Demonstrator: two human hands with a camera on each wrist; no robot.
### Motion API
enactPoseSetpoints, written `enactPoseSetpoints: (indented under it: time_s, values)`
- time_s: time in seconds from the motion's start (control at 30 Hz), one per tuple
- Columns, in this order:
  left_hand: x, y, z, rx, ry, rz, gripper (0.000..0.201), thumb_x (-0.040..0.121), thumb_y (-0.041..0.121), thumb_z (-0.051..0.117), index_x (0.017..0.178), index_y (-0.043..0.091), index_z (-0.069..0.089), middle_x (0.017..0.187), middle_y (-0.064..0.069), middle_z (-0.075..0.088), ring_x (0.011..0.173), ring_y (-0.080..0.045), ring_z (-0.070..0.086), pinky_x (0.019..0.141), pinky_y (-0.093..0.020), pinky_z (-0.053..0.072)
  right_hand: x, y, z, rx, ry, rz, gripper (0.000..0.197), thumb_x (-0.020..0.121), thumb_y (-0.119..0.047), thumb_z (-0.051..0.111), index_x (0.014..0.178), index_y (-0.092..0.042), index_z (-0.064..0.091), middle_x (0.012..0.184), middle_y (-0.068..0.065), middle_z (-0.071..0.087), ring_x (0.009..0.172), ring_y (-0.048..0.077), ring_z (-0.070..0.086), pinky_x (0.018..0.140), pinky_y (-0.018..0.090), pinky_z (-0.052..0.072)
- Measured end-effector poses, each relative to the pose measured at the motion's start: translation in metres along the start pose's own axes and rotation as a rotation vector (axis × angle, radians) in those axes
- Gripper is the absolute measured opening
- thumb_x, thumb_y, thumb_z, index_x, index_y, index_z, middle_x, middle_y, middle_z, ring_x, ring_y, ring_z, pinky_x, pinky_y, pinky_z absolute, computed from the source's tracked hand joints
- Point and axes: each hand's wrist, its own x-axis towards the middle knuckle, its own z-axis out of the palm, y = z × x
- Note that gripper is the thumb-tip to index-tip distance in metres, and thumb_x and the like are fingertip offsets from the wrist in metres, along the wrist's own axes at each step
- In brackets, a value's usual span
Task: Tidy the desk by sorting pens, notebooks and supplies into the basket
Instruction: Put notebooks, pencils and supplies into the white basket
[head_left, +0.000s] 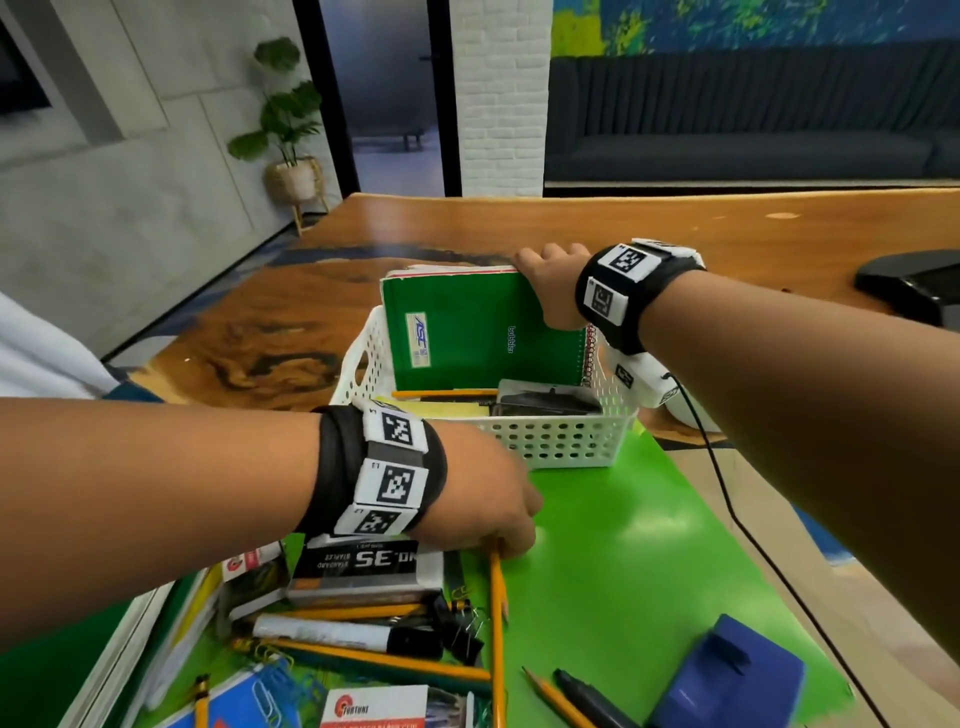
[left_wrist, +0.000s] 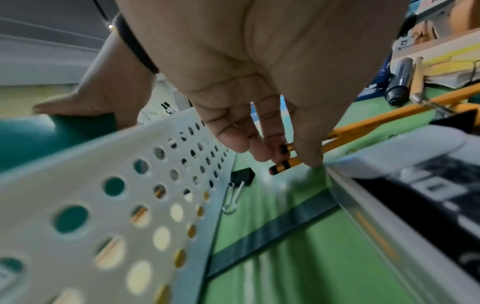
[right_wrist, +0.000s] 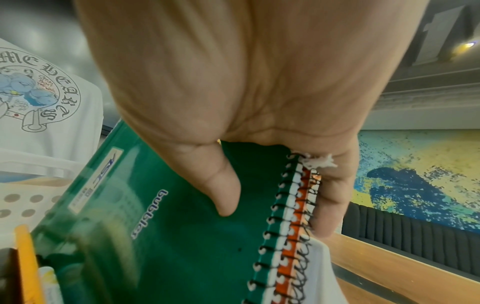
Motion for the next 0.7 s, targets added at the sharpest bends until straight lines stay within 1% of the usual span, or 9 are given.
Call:
enactPoseSetpoints:
  time_s: [0.13,0.2,0.3,0.4,0.47,0.53,0.63,0.67,0.7]
  values:
    - [-0.019,-0.023,-0.018,0.048,0.015,-0.103,0.019,0.093,0.031,0.058,0.109,0.036,0.068,0.103,0.009,0.059,0.101,-0.021,0.056,0.076,-0.04,0.054,0.003,0.003,0.002,-0.012,0.039,-0.02,0.067,0.084,-0.011,0.056,0.144,-0.021,0.028,0.128,0.015,0.046,0.116,0.042,0.048,0.094,0.053,0.046]
    - [-0.04,-0.042,-0.036,-0.039,0.039,-0.241,0.022,0.093,0.036,0.06,0.113,0.039,0.069,0.106,0.012,0.062,0.102,-0.015,0.058,0.081,-0.036,0.051,0.005,0.005,0.005,-0.012,0.039,-0.029,0.066,0.085,-0.011,0.055,0.144,-0.02,0.028,0.132,0.016,0.045,0.117,0.042,0.047,0.096,0.052,0.045]
    - [-0.076,-0.071,-0.058,-0.224,0.122,-0.485,0.02,0.093,0.038,0.063,0.111,0.037,0.071,0.101,0.015,0.068,0.091,-0.005,0.061,0.082,-0.029,0.05,0.005,0.006,0.007,-0.014,0.026,-0.037,0.068,0.086,-0.011,0.055,0.147,-0.021,0.025,0.14,0.015,0.042,0.123,0.042,0.045,0.097,0.052,0.044]
    - [-0.094,-0.102,-0.055,-0.273,0.172,-0.708,0.02,0.093,0.039,0.064,0.111,0.036,0.073,0.094,0.016,0.071,0.082,-0.002,0.062,0.074,-0.021,0.049,0.004,0.006,0.005,-0.029,0.013,-0.036,0.071,0.088,-0.011,0.054,0.149,-0.022,0.021,0.142,0.015,0.041,0.125,0.043,0.044,0.099,0.054,0.045]
    - [-0.094,-0.117,-0.041,-0.256,0.124,-0.819,0.021,0.094,0.039,0.063,0.112,0.034,0.073,0.094,0.016,0.072,0.082,-0.003,0.062,0.076,-0.025,0.051,0.003,0.005,0.004,-0.03,0.001,-0.04,0.073,0.087,-0.01,0.054,0.15,-0.023,0.02,0.142,0.015,0.041,0.125,0.043,0.044,0.101,0.055,0.045]
    - [-0.087,-0.127,-0.026,-0.249,0.086,-0.882,0.02,0.094,0.039,0.063,0.109,0.032,0.074,0.091,0.016,0.07,0.081,-0.004,0.062,0.075,-0.028,0.053,0.002,0.005,0.003,-0.031,0.0,-0.05,0.073,0.087,-0.011,0.055,0.15,-0.023,0.02,0.143,0.014,0.041,0.125,0.043,0.045,0.1,0.055,0.046]
    - [-0.069,-0.13,-0.011,-0.266,0.102,-0.921,0.021,0.095,0.037,0.062,0.109,0.029,0.075,0.084,0.017,0.065,0.074,-0.004,0.057,0.061,-0.023,0.042,0.001,0.007,0.004,-0.039,0.005,-0.059,0.072,0.087,-0.012,0.055,0.149,-0.025,0.02,0.144,0.013,0.041,0.125,0.042,0.045,0.099,0.054,0.047]
    - [-0.062,-0.129,-0.009,-0.273,0.1,-0.908,0.024,0.095,0.038,0.062,0.112,0.027,0.074,0.085,0.017,0.064,0.074,-0.005,0.057,0.061,-0.023,0.042,0.001,0.007,0.005,-0.041,0.003,-0.062,0.072,0.088,-0.011,0.054,0.15,-0.025,0.02,0.144,0.013,0.041,0.125,0.042,0.045,0.099,0.053,0.047]
    - [-0.056,-0.128,-0.008,-0.285,0.099,-0.894,0.028,0.094,0.04,0.063,0.117,0.027,0.072,0.089,0.016,0.065,0.078,-0.007,0.058,0.065,-0.024,0.045,0.001,0.007,0.006,-0.045,0.003,-0.063,0.071,0.088,-0.01,0.054,0.149,-0.025,0.021,0.144,0.013,0.042,0.125,0.042,0.045,0.098,0.053,0.047]
